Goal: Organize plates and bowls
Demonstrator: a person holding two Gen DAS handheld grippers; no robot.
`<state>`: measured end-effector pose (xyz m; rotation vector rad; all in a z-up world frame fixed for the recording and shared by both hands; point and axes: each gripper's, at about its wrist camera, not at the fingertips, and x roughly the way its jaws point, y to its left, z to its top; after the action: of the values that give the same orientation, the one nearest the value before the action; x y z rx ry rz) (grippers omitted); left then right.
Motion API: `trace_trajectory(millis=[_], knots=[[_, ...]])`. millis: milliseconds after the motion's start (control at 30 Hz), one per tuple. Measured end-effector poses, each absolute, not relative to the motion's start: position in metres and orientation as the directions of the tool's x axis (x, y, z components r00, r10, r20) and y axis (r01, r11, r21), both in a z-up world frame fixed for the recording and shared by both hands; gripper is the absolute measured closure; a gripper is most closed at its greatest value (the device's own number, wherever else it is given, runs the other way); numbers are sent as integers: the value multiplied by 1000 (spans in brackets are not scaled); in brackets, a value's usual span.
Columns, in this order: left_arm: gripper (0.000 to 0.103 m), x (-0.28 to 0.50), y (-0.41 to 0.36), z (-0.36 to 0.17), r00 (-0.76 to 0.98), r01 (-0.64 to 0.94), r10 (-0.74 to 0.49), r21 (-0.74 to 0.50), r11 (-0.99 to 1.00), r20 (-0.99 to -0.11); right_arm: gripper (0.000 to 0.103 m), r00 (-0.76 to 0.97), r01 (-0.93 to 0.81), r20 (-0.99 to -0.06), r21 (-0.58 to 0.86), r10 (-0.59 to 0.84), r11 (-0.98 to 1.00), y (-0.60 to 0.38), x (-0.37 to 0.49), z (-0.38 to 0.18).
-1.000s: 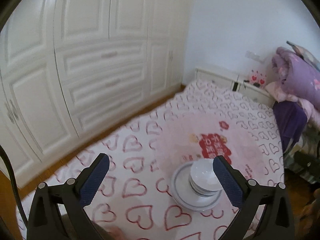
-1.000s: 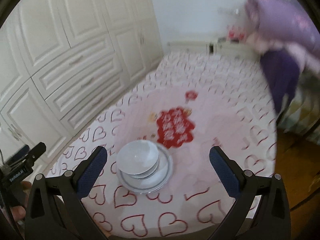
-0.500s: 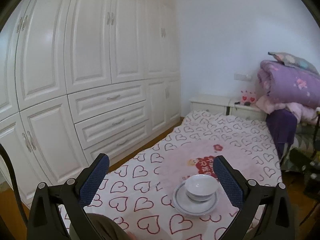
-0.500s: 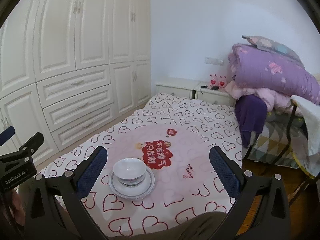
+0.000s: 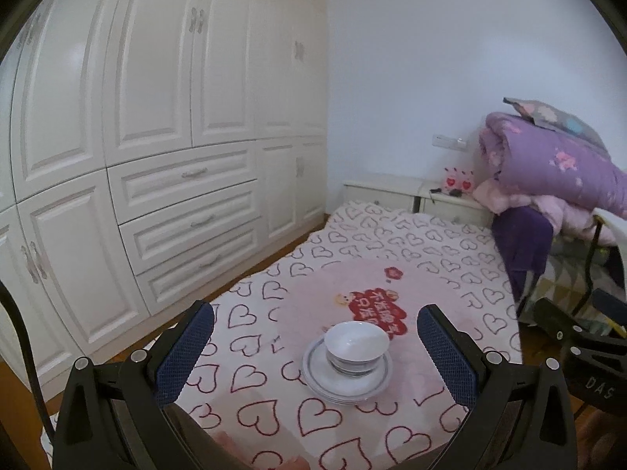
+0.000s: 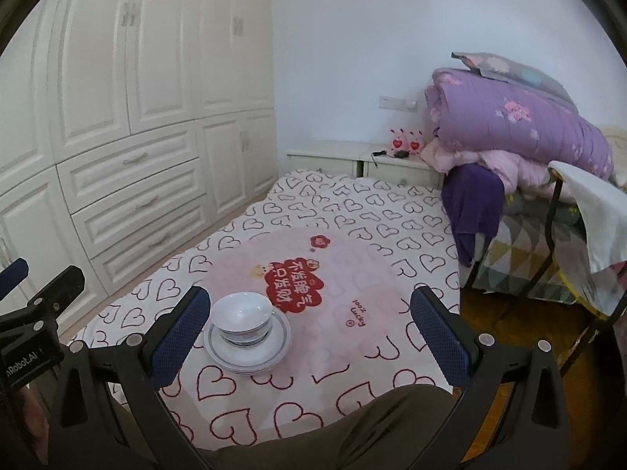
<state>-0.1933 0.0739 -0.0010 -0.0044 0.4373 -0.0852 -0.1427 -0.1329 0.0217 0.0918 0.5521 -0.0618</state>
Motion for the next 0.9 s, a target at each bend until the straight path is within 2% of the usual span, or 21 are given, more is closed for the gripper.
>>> trace_trajectory(millis=[133, 500, 900], knots=[[1, -192, 83, -4, 897, 86, -92, -34, 996, -432, 0, 848, 91, -528, 62, -44, 994, -133, -143, 22], [1, -139, 84, 31, 894, 93, -101, -41, 995, -436, 0, 850, 94, -524, 64, -47, 994, -133, -145, 23], [1, -141, 82, 37, 892, 101, -113, -50, 994, -438, 0, 851, 89, -523, 62, -44, 994, -133, -143, 24]])
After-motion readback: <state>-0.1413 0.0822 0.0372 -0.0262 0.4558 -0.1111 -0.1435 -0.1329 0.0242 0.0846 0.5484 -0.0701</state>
